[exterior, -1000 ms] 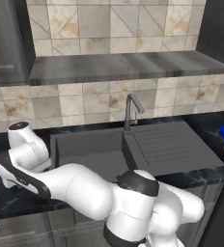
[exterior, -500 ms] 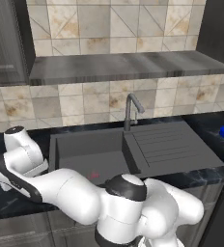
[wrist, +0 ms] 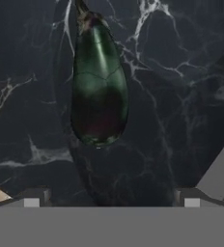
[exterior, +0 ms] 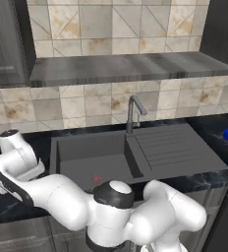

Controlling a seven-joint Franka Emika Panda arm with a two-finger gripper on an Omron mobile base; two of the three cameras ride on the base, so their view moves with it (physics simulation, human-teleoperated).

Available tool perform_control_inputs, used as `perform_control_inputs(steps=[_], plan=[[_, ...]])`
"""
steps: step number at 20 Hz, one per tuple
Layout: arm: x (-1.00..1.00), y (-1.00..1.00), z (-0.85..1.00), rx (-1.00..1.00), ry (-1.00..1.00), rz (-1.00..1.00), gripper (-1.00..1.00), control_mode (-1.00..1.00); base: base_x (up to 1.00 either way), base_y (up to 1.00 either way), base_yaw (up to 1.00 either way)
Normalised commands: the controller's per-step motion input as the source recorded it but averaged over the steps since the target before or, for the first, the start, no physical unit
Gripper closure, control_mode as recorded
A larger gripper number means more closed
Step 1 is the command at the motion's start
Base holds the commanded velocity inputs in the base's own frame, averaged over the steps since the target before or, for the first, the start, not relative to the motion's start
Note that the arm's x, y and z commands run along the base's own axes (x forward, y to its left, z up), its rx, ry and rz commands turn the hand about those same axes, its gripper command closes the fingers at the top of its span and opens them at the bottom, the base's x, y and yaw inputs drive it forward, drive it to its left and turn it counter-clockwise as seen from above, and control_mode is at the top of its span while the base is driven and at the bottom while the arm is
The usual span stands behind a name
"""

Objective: Pick up all produce items and place them in the sink. Turn on the sink faucet to wash them. Then turn the sink off and put them in the tray.

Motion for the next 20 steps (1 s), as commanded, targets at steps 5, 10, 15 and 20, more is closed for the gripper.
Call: perform_control_inputs(steps=[5, 10, 15, 20], plan=[[0.19, 0.20, -0.18, -0.03, 0.01, 0.00, -1.00, -1.00, 0.00, 0.00, 0.00], [0.21, 0.19, -0.19, -0.02, 0.01, 0.00, -1.00, -1.00, 0.00, 0.00, 0.00], [0.22, 0.13, -0.19, -0.02, 0.02, 0.00, -1.00, -1.00, 0.00, 0.00, 0.00], [0.11, 0.16, -0.18, -0.01, 0.03, 0.00, -1.00, -1.00, 0.00, 0.00, 0.00]])
